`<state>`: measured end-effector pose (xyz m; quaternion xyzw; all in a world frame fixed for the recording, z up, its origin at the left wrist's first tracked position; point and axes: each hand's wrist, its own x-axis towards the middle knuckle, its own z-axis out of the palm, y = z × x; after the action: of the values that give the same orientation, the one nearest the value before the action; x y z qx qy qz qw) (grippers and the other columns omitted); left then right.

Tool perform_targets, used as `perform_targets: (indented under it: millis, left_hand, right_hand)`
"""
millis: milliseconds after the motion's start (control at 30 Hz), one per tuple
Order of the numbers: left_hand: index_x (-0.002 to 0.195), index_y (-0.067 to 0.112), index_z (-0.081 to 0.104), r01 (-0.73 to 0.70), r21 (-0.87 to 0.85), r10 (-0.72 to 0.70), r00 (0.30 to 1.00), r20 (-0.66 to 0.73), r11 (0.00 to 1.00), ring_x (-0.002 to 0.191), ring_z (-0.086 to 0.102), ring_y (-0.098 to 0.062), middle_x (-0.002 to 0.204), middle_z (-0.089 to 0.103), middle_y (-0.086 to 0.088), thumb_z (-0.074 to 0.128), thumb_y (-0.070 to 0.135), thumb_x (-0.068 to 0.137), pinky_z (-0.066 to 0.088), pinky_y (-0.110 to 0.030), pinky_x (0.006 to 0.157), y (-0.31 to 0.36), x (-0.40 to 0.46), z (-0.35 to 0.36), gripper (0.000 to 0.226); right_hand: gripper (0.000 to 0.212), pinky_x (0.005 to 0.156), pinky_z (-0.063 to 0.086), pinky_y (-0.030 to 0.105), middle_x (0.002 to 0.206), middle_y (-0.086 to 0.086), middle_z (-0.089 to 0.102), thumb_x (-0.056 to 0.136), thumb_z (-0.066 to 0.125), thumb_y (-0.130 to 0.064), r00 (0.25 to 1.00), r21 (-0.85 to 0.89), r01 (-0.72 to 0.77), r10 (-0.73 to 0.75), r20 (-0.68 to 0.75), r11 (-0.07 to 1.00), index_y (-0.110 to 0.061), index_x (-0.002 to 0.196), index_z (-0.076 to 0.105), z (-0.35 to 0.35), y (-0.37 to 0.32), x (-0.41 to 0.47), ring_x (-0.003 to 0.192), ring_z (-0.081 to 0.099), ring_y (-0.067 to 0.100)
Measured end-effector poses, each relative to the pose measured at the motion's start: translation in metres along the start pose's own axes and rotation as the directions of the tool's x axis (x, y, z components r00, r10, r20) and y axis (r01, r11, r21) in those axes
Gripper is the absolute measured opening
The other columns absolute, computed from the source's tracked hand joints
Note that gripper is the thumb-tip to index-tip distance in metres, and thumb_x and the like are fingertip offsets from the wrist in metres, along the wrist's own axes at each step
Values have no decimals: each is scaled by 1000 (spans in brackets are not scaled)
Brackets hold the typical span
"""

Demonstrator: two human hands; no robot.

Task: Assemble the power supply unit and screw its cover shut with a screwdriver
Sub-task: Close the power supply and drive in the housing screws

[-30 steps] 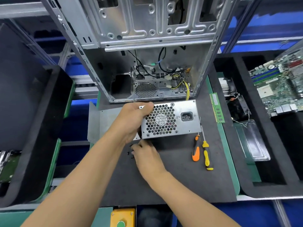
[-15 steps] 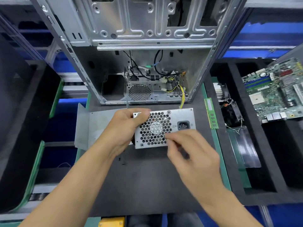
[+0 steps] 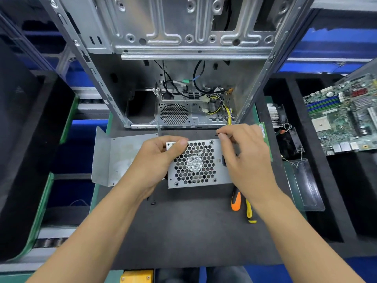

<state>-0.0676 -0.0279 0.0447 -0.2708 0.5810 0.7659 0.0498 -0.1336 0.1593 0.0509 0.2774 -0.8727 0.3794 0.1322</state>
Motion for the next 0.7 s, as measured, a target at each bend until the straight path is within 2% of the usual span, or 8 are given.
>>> perform_targets:
  millis: [133, 233, 333, 467, 567, 700]
  left_hand:
    - [103, 12, 74, 13, -59, -12, 1000, 7, 998, 86, 76, -24, 96, 77, -13, 73, 31, 75, 60, -29, 67, 0, 1, 1, 34]
    - [100, 13, 75, 15, -79, -15, 1000, -6, 997, 86, 76, -24, 95, 78, -12, 73, 31, 74, 60, -30, 67, 0, 2, 1, 31]
    - [100, 12, 75, 19, -94, -19, 1000, -3, 995, 86, 76, -24, 96, 77, -13, 74, 30, 73, 60, -30, 67, 0, 4, 1, 33]
    - [106, 6, 73, 33, -95, -33, 999, 4, 995, 85, 76, -24, 97, 77, -14, 72, 25, 81, 60, -31, 67, 2, 5, 2, 32]
    - [111, 2, 71, 46, -87, -46, 999, 4, 995, 88, 75, -26, 100, 77, -16, 67, 18, 92, 60, -32, 70, 3, 8, 1, 25]
    - [112, 1, 70, 52, -92, -51, 999, 9, 994, 89, 75, -26, 101, 76, -16, 65, 16, 95, 60, -33, 70, 5, 10, 1, 24]
  right_hand:
    - [8, 85, 40, 25, 91, 2, 66, 94, 65, -9, 993, -43, 86, -82, 90, 995, -8, 96, 73, -10, 3, 7, 86, 53, 27]
    - [9, 84, 45, 34, 93, 7, 67, 93, 66, -7, 969, -110, 210, -192, 153, 972, -5, 98, 74, -14, 6, 10, 84, 54, 31]
    - [9, 70, 49, 45, 92, 7, 68, 90, 70, -1, 950, -239, 301, -268, 161, 923, -5, 97, 75, -14, 7, 11, 80, 55, 33]
    - [15, 64, 49, 45, 90, 6, 68, 84, 71, 5, 945, -341, 325, -293, 143, 882, -6, 94, 75, -10, 5, 8, 78, 57, 32]
    - [10, 65, 50, 45, 89, 6, 69, 90, 68, -1, 946, -309, 322, -295, 132, 895, -6, 93, 75, -8, 2, 10, 77, 58, 32]
    - [11, 67, 49, 48, 92, 8, 70, 92, 68, -6, 949, -256, 310, -280, 146, 916, -5, 100, 76, -6, 3, 14, 80, 58, 33]
